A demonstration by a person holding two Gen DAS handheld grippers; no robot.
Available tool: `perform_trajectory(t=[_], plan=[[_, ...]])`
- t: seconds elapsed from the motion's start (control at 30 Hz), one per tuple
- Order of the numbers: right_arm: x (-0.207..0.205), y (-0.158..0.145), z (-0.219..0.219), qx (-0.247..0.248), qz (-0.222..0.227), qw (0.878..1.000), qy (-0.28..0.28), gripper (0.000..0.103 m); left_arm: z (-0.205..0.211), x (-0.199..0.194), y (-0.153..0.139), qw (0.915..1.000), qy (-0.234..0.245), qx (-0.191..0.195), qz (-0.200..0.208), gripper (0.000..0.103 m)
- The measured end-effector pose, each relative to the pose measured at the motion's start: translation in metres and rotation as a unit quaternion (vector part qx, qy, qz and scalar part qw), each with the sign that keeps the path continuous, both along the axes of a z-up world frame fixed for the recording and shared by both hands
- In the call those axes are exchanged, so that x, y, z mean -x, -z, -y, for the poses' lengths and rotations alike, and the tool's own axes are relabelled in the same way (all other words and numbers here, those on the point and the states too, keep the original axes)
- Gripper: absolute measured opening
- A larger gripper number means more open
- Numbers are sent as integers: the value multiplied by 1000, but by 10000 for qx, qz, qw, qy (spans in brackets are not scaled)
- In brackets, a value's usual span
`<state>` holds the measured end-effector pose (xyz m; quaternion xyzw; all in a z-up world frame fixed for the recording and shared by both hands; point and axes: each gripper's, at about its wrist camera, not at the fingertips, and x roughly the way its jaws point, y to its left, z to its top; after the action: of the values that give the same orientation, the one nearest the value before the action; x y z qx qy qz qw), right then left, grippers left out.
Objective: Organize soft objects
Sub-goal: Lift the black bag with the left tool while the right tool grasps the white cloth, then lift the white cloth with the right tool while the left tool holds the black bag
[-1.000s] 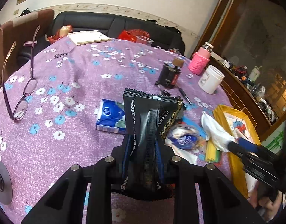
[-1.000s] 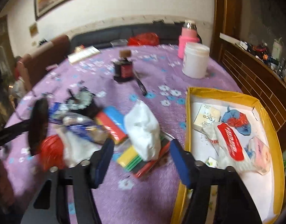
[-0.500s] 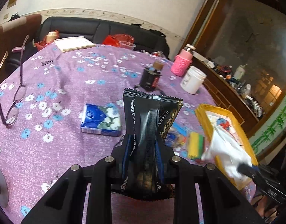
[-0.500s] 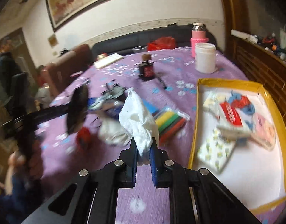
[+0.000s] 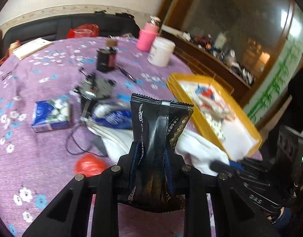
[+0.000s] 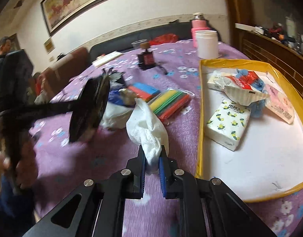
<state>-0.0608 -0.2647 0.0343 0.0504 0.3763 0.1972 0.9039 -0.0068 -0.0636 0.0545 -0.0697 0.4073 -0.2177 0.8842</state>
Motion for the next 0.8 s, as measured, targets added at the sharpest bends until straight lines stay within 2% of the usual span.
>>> perform_trajectory(t=[0.2,0.33,0.43,0.53,0.57,0.6,0.67,0.8], plan=[[-4,1,-1,209,82,9997,119,14,27,-5,25,9979,205,-486,-368,24],[0,3,-9,544,160,9984,-11,16,35,-3,29,9965,240,-725,-342,24],[2,2,-13,661,149,9975,-184,17,35,-3,30,9964,218,-738,-354,25],[4,-2,-18,1003,306,9942,-260,27,31,-3,30,9968,202,-674,-387,25],[5,-5,-19,1126,393,9926,-233,35,31,-3,30,9968,203,-665,-386,25],[5,-8,-19,1198,454,9915,-229,48,31,-3,30,9968,204,-668,-382,25],[2,-11,-21,1289,557,9897,-293,58,32,-4,30,9968,206,-679,-377,25],[-12,-9,-32,1476,491,9865,-520,58,31,-3,30,9971,199,-626,-392,25]])
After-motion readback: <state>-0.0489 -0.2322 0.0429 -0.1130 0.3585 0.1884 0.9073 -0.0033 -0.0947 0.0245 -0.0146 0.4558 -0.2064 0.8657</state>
